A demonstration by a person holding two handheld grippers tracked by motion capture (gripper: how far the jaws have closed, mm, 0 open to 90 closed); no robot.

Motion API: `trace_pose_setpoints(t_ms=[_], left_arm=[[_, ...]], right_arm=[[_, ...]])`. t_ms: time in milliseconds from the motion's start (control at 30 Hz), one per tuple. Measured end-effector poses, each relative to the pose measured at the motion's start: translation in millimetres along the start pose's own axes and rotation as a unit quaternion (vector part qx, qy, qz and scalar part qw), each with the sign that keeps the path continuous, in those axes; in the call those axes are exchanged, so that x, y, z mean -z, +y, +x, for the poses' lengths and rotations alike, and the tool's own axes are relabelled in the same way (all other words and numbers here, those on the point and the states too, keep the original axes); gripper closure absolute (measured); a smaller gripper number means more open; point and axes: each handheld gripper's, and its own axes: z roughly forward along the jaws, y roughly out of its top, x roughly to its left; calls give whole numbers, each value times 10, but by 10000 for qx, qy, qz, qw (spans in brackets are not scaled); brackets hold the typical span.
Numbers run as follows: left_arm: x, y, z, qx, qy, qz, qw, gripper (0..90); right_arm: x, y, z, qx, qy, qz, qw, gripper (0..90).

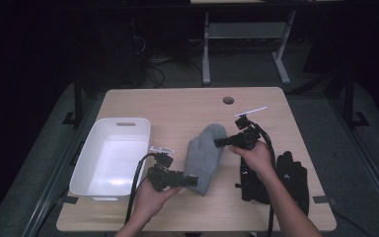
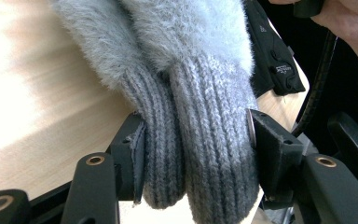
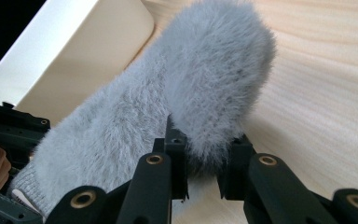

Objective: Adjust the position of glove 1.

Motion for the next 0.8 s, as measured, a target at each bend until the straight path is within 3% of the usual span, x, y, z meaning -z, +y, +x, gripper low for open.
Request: trace_pose_setpoints(t_ms=[400,633,800], left_arm=[[212,92,-85,-186,-3,-113,9998,437],[342,140,-115,-209,-27,-207,9996,437],[475,164,-97,-196,24,-296,9994,436]], right_arm=[[130,165,184,100,101,-164,9998,767],[194,254,233,77,235,-175,9995,769],[175,375,344,148,302,-195,9992,770]])
